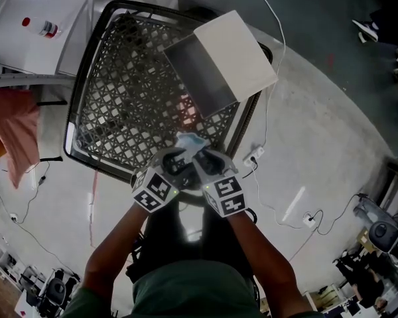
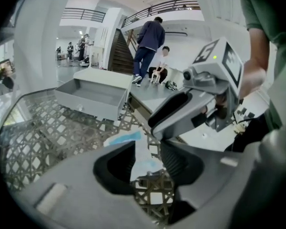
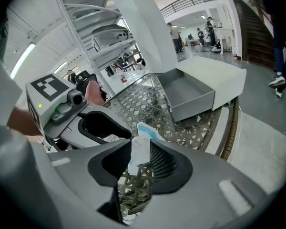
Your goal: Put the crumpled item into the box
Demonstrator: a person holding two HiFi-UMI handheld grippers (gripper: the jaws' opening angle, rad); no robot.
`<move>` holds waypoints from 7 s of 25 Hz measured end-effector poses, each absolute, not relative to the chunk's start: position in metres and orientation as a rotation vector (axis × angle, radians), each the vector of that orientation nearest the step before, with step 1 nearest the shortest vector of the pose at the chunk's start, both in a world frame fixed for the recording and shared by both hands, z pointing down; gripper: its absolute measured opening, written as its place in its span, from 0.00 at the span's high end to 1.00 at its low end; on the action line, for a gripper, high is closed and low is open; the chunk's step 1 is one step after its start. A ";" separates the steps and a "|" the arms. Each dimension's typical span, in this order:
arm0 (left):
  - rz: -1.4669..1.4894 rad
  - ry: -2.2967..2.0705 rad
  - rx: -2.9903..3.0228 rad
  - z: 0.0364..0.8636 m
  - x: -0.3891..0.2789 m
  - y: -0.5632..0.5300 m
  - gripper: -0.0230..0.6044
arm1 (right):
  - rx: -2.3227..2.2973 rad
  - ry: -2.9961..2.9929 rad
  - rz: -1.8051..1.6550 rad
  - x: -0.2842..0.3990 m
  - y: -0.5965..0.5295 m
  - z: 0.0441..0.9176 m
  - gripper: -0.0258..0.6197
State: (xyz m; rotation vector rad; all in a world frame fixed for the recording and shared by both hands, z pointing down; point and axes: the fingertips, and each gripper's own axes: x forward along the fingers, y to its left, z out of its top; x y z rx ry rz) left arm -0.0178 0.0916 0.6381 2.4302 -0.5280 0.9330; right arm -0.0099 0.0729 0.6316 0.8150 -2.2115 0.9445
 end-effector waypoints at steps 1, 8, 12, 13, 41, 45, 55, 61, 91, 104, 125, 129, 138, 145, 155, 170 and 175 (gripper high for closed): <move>0.943 -0.541 2.424 0.641 -0.020 0.090 0.70 | 0.816 -2.205 0.948 -0.010 0.073 0.635 0.76; 0.999 -0.579 2.366 0.661 -0.036 0.084 0.55 | 0.807 -2.163 0.947 -0.011 0.069 0.655 0.63; 1.005 -0.585 2.353 0.671 -0.038 0.083 0.55 | 0.793 -2.149 0.963 -0.014 0.068 0.666 0.63; 1.004 -0.586 2.352 0.673 -0.038 0.082 0.55 | 0.791 -2.146 0.967 -0.014 0.068 0.668 0.63; 0.902 -0.579 2.307 0.683 -0.042 0.084 0.74 | 0.726 -2.099 1.141 -0.024 0.079 0.688 0.90; 0.878 -0.565 2.309 0.677 -0.041 0.086 0.75 | 0.736 -2.101 1.172 -0.021 0.083 0.679 0.91; 0.839 -0.577 2.389 0.628 -0.028 0.069 0.77 | 0.811 -2.161 1.179 -0.006 0.067 0.632 0.91; 0.813 -0.595 2.448 0.597 -0.012 0.054 0.78 | 0.883 -2.199 1.216 0.011 0.055 0.602 0.91; 0.816 -0.582 2.550 0.551 0.050 -0.004 0.80 | 1.022 -2.279 1.167 0.075 0.001 0.556 0.91; 0.763 -0.614 2.494 0.567 0.042 -0.002 0.80 | 1.016 -2.261 1.188 0.069 0.005 0.569 0.91; 0.716 -0.630 2.393 0.595 0.005 -0.001 0.79 | 0.969 -2.202 1.268 0.034 0.007 0.595 0.91; 0.706 -0.641 2.389 0.597 -0.001 -0.010 0.79 | 0.958 -2.205 1.265 0.029 -0.003 0.596 0.91; 0.708 -0.614 2.391 0.604 0.007 -0.020 0.79 | 0.986 -2.185 1.278 0.036 -0.012 0.604 0.91; 0.722 -0.590 2.390 0.611 0.014 -0.022 0.79 | 1.007 -2.168 1.303 0.043 -0.012 0.611 0.90; 0.722 -0.601 2.392 0.612 0.007 -0.024 0.79 | 1.008 -2.164 1.312 0.038 -0.014 0.613 0.90; 0.722 -0.630 2.366 0.622 0.005 -0.006 0.78 | 1.084 -2.149 1.345 0.038 0.006 0.623 0.90; 0.717 -0.656 2.357 0.630 0.008 0.000 0.78 | 1.147 -2.140 1.372 0.045 0.011 0.630 0.90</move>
